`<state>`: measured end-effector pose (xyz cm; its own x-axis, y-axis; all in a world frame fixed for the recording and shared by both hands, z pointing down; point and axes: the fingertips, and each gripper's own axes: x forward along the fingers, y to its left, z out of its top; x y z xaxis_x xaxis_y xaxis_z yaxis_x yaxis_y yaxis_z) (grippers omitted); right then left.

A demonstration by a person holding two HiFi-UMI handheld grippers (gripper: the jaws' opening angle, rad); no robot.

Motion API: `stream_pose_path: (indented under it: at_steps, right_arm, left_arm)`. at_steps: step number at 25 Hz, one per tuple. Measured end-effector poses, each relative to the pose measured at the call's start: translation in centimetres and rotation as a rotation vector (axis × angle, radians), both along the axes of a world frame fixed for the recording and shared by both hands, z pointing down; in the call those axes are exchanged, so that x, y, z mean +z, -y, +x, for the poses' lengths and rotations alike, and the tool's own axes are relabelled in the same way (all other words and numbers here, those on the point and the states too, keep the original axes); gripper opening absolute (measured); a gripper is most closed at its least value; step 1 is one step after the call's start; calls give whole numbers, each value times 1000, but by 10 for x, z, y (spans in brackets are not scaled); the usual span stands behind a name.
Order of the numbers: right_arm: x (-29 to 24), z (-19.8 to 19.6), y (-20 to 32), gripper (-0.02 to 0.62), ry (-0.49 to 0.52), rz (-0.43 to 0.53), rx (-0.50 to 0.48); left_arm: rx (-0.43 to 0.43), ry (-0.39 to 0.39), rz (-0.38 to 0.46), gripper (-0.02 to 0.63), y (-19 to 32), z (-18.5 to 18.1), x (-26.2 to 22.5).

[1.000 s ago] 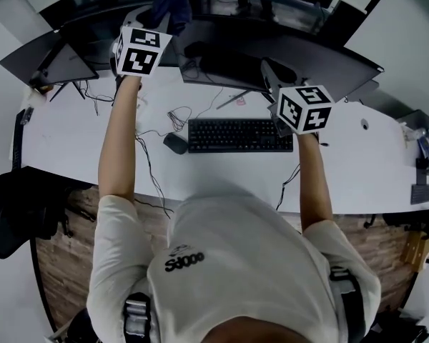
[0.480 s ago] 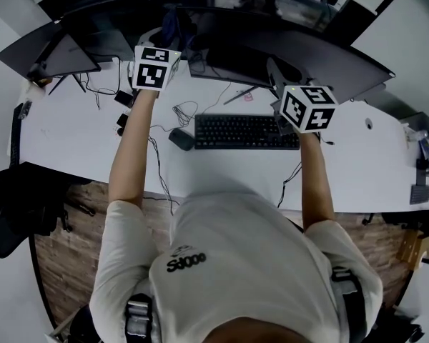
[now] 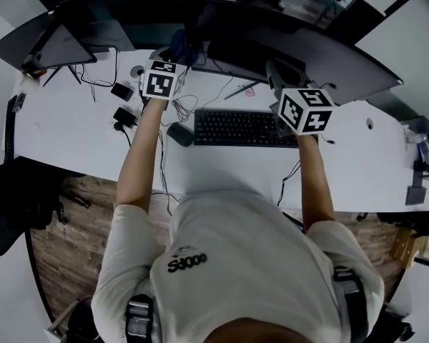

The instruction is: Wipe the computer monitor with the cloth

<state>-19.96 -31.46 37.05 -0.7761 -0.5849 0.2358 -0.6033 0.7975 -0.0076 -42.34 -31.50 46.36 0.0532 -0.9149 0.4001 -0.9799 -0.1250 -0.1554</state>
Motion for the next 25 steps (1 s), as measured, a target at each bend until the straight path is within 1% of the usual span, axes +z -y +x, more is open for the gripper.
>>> stream_pose_path:
  at_steps: [3,7,9,15,18,22,25]
  right_arm:
    - [12,-4,2,-3,-16,-25,-3]
    - [28,-10,3,-3,-34,-68,-14]
    - [34,-11,5,-3,-39,-82,-8]
    - [57,-18,11,-3,-80,-118,-17]
    - [69,-21,13,-3,-112,-128,-25]
    - [81,-21,19,-3,-149,-135,-26]
    - [87,-19,25,-3,-155,-146,-17]
  left_arm:
    - [12,-29,-29,83,2,1,26]
    - [40,-40,-73,83,5,-1,60]
    - [47,-58,-97,83,6,-1,76]
    - [48,-191,-206,83,12,-3,128]
    - [41,-263,-243,83,14,-6,147]
    - [39,-336,-289,83,17,-6,171]
    - [65,-398,-315,83,17,3,185]
